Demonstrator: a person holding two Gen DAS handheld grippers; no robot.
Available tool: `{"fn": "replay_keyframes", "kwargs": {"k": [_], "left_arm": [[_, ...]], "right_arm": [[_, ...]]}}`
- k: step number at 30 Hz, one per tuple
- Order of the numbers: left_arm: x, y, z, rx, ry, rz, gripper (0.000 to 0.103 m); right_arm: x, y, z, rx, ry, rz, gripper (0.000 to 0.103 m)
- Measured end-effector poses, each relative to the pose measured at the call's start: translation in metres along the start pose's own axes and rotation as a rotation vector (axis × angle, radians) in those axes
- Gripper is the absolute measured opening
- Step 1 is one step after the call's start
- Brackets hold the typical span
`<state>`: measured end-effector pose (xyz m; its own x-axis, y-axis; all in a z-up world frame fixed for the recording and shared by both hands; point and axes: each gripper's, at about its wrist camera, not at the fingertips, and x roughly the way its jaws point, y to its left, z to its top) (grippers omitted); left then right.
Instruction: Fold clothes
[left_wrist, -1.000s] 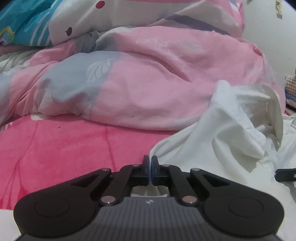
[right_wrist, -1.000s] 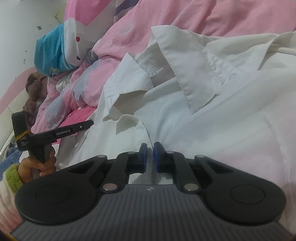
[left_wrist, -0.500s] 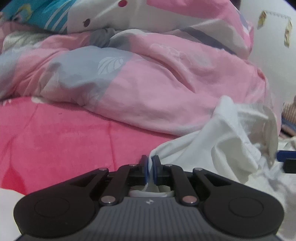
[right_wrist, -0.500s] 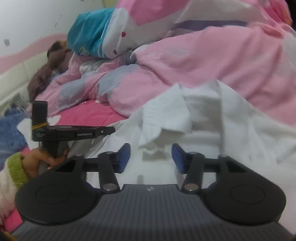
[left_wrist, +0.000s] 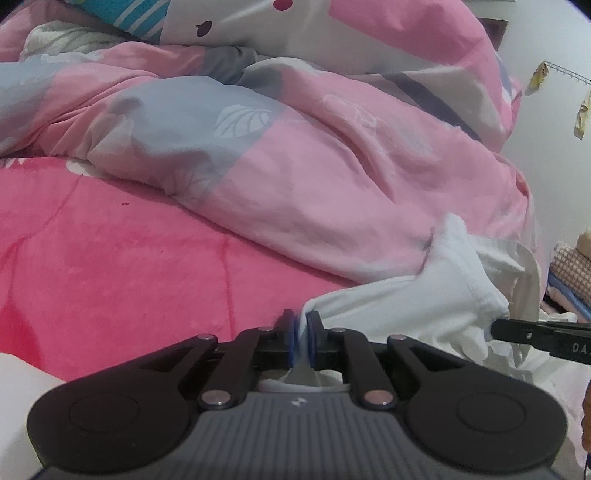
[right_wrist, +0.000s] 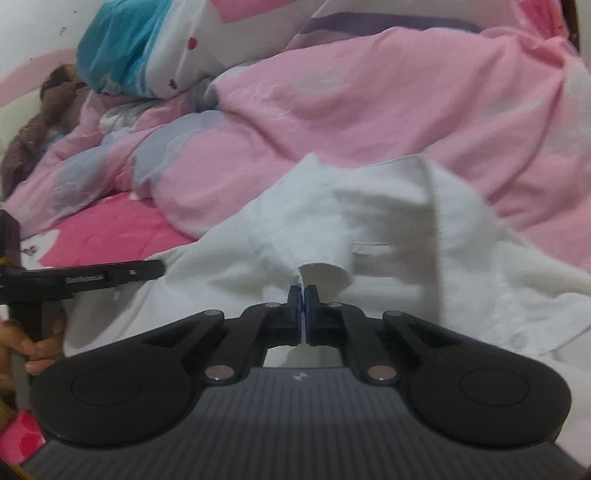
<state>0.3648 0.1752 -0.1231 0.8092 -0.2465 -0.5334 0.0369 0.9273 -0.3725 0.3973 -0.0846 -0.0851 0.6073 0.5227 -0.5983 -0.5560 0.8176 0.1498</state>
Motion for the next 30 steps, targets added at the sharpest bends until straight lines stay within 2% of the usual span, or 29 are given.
{"fn": "replay_keyframes", "kwargs": {"k": [3,5,7,10,12,14,17,21,25,27,29,30], "left_arm": [[0.000,0.000,0.000,-0.006,0.000,-0.002,0.011],[0.000,0.001,0.000,-0.011,-0.001,-0.004,0.012],[0.000,0.001,0.000,-0.015,-0.001,-0.006,0.012],[0.000,0.002,0.001,-0.021,-0.001,-0.008,0.011],[-0.001,0.001,0.000,-0.024,0.000,-0.009,0.011],[-0.001,0.001,0.000,-0.022,0.000,-0.007,0.011],[-0.001,0.001,0.000,-0.019,0.000,-0.006,0.011],[0.000,0.001,0.001,-0.023,0.001,-0.008,0.011],[0.000,0.002,0.001,-0.027,0.001,-0.011,0.011],[0.000,0.002,0.001,-0.029,0.001,-0.012,0.011],[-0.001,0.001,0.001,-0.029,0.001,-0.011,0.011],[-0.001,0.001,0.001,-0.029,0.001,-0.011,0.011]], "right_arm": [[0.004,0.005,0.000,-0.055,0.004,-0.081,0.000],[0.011,0.016,-0.002,-0.160,0.003,-0.172,0.000],[0.023,0.023,-0.003,-0.217,0.024,-0.217,0.001],[0.024,0.008,0.003,-0.086,0.035,-0.147,0.003],[0.013,-0.011,0.006,0.065,0.013,-0.062,0.009],[-0.004,-0.033,0.007,0.226,-0.033,0.035,0.030],[-0.012,-0.062,0.006,0.424,-0.074,0.147,0.043],[0.008,-0.086,0.003,0.615,-0.029,0.201,0.043],[0.029,-0.088,-0.002,0.714,0.022,0.274,0.043],[0.032,-0.085,-0.003,0.730,0.029,0.293,0.037],[0.029,-0.080,-0.003,0.731,0.018,0.301,0.022],[0.027,-0.078,-0.003,0.732,0.012,0.305,0.018]]}}
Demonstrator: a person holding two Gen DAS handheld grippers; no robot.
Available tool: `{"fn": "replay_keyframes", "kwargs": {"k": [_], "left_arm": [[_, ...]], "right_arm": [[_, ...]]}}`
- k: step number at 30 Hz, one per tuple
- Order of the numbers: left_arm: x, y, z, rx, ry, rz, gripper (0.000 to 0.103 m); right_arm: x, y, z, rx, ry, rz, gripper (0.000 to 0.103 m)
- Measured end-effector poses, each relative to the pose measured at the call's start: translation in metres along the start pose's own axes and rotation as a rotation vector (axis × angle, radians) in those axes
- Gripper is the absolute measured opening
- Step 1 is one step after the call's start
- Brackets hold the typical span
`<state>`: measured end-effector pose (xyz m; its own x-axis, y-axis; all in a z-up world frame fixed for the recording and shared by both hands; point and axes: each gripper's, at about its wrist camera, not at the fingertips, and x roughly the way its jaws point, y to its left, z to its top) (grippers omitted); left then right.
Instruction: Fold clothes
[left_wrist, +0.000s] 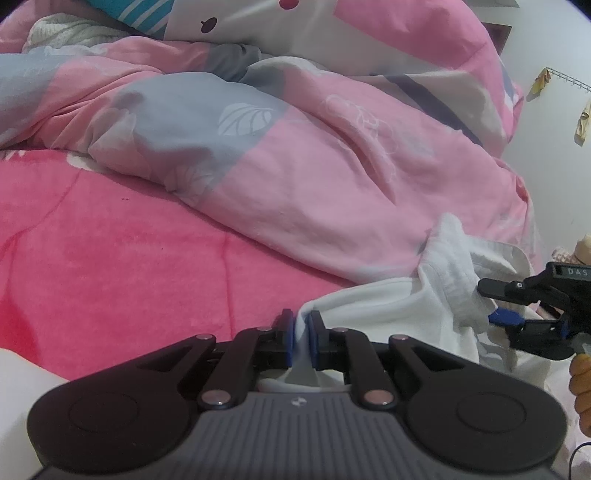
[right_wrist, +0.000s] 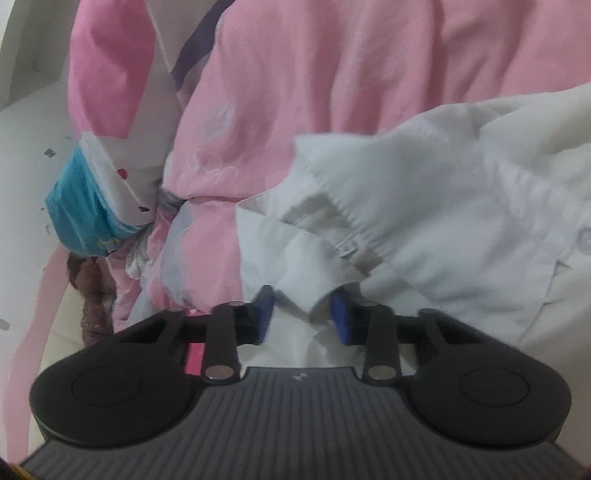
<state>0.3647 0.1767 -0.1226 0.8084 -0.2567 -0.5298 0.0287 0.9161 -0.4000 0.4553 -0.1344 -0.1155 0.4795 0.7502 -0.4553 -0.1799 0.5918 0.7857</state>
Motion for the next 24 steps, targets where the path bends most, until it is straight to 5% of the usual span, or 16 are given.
{"fn": "replay_keyframes", "kwargs": {"k": [4,8,12,24], "left_arm": [[0.000,0.000,0.000,0.001,0.000,0.002,0.011],[0.000,-0.001,0.000,0.003,-0.001,0.004,0.011],[0.000,-0.001,0.000,0.004,-0.001,0.005,0.011],[0.000,0.002,-0.001,-0.013,-0.001,-0.009,0.011]], "right_arm": [[-0.010,0.018,-0.004,-0.140,-0.101,-0.005,0.006],[-0.021,0.054,-0.020,-0.487,-0.222,0.014,0.005],[-0.008,0.075,-0.038,-0.825,-0.273,-0.217,0.004],[0.057,0.066,-0.021,-1.016,-0.241,-0.545,0.010]]}}
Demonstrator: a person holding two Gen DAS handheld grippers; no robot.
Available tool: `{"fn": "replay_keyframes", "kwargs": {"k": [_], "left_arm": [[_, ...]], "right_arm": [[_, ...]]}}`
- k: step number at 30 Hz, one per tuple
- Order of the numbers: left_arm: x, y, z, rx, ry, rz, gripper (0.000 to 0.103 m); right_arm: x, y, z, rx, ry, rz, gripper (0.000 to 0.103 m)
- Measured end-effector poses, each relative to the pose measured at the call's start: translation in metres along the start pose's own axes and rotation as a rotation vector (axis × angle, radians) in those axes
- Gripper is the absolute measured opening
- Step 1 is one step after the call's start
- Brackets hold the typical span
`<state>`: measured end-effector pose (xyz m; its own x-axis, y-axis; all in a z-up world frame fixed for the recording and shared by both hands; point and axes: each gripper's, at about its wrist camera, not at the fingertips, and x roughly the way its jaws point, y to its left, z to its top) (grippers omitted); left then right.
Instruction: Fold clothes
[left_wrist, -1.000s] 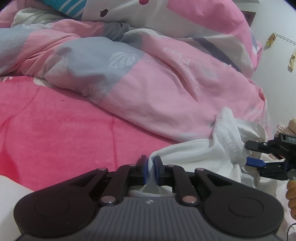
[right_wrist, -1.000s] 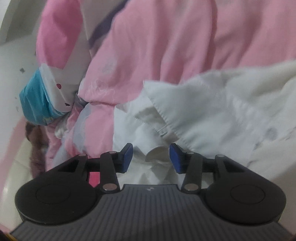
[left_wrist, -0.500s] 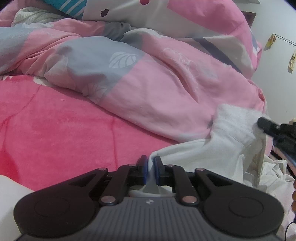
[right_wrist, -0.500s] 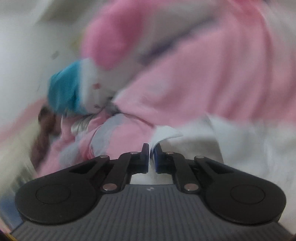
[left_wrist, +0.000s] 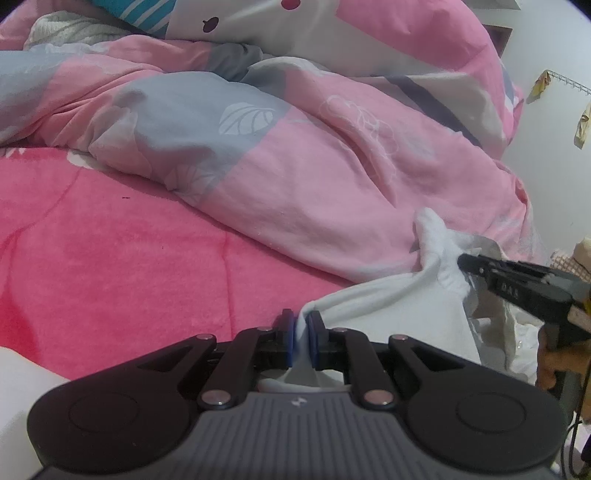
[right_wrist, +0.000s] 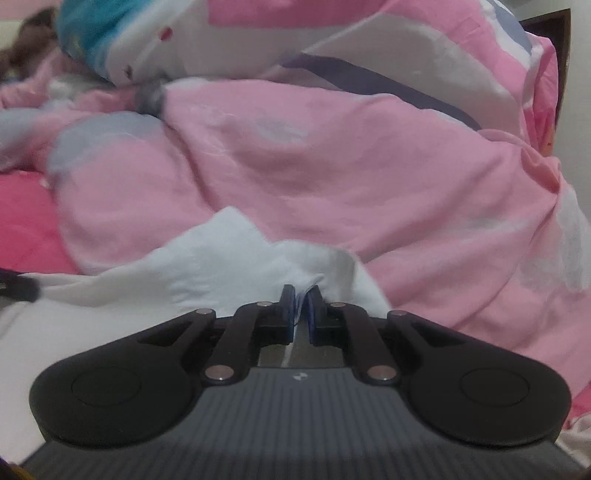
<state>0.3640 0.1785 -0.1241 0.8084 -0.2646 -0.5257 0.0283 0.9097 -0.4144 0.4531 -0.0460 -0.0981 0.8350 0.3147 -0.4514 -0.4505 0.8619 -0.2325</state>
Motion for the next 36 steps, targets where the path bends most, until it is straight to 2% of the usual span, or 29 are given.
{"fn": "replay_keyframes", "kwargs": {"k": [4,5,8,12,15,20,22,26,31,33,34,36], "left_arm": [[0.000,0.000,0.000,-0.002,0.001,0.000,0.011],[0.000,0.000,0.000,-0.001,0.001,0.001,0.011],[0.000,0.000,0.000,-0.004,0.003,0.001,0.011],[-0.001,-0.001,0.000,-0.007,0.004,0.002,0.011],[0.000,-0.001,0.000,-0.007,0.004,0.000,0.011],[0.000,0.000,-0.001,-0.011,0.003,-0.004,0.011],[0.000,0.001,-0.001,-0.018,0.003,-0.008,0.011],[0.000,0.002,-0.001,-0.026,0.003,-0.013,0.011],[-0.001,0.001,-0.001,-0.023,0.003,-0.010,0.011],[-0.001,0.001,-0.001,-0.027,0.004,-0.012,0.011],[-0.001,0.001,-0.001,-0.029,0.004,-0.013,0.011],[0.000,0.001,-0.002,-0.031,0.004,-0.015,0.011]], "right_arm": [[-0.028,-0.027,0.012,0.152,-0.046,0.023,0.030],[-0.037,-0.036,0.014,0.189,-0.061,0.033,0.031],[-0.066,-0.058,0.020,0.257,-0.088,0.064,0.031],[-0.087,-0.064,0.021,0.248,-0.030,0.160,0.031],[-0.078,-0.051,0.014,0.214,0.073,0.207,0.028],[-0.030,-0.029,-0.003,0.156,0.192,0.137,0.015],[-0.016,-0.025,-0.005,0.126,0.173,0.093,0.014],[-0.026,-0.028,0.002,0.176,0.109,0.138,0.015],[-0.051,-0.024,0.026,0.008,0.018,0.131,0.019],[-0.045,-0.026,0.038,-0.062,0.028,0.101,0.025],[-0.039,-0.026,0.043,-0.104,0.048,0.090,0.031],[-0.025,-0.025,0.053,-0.191,0.095,0.067,0.033]]}}
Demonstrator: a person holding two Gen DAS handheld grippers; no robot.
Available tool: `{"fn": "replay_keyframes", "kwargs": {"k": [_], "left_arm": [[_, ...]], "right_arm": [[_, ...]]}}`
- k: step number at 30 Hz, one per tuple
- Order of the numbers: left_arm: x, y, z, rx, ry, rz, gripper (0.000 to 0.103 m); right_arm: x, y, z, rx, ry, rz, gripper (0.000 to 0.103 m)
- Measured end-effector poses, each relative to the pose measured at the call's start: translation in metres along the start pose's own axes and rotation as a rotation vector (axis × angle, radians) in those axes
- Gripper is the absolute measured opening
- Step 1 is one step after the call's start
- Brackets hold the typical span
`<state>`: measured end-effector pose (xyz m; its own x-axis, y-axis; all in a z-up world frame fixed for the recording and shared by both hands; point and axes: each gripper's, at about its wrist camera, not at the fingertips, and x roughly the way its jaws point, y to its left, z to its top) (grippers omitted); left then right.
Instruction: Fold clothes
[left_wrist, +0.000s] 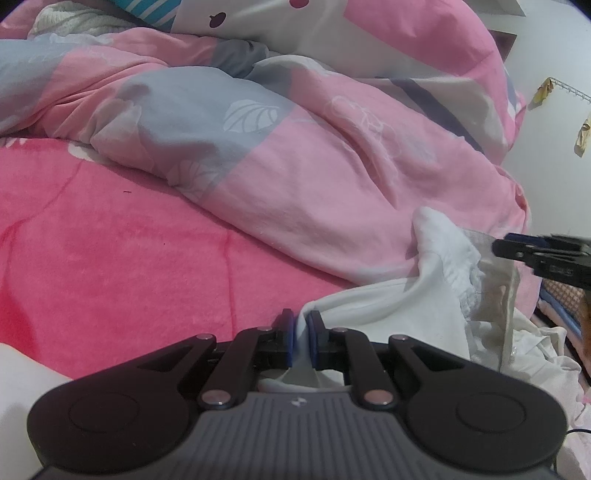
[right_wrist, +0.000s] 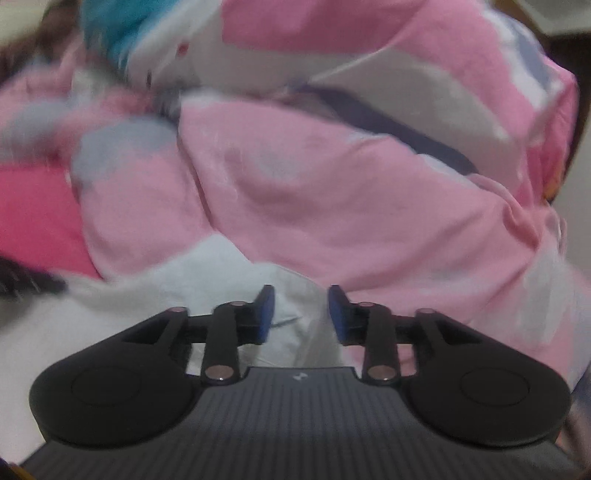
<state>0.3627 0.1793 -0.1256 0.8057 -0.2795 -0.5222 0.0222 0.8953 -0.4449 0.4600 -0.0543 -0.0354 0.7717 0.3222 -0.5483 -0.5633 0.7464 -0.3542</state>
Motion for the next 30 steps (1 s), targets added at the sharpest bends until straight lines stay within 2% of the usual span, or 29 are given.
{"fn": "replay_keyframes", "kwargs": {"k": [5,9,10,11,12,19,30], "left_arm": [[0.000,0.001,-0.001,-0.007,0.000,-0.006,0.011],[0.001,0.001,-0.001,-0.009,-0.001,-0.007,0.011],[0.001,0.001,-0.001,-0.009,-0.001,-0.007,0.011],[0.001,0.001,-0.001,-0.009,-0.001,-0.007,0.011],[0.001,0.001,-0.001,-0.011,-0.002,-0.006,0.011],[0.000,0.002,-0.001,-0.020,-0.008,0.004,0.010],[0.000,0.002,0.000,-0.021,-0.019,0.004,0.010]], "right_arm": [[0.018,0.002,0.019,-0.173,0.082,0.016,0.033],[0.035,0.007,0.021,-0.270,0.187,0.060,0.033],[0.038,0.010,0.020,-0.287,0.205,0.061,0.029],[0.040,0.012,0.018,-0.302,0.216,0.058,0.007],[0.040,0.014,0.017,-0.305,0.206,0.052,0.000],[0.008,0.010,0.003,-0.181,-0.090,-0.076,0.000],[0.042,0.003,-0.013,-0.044,-0.198,-0.165,0.000]]}}
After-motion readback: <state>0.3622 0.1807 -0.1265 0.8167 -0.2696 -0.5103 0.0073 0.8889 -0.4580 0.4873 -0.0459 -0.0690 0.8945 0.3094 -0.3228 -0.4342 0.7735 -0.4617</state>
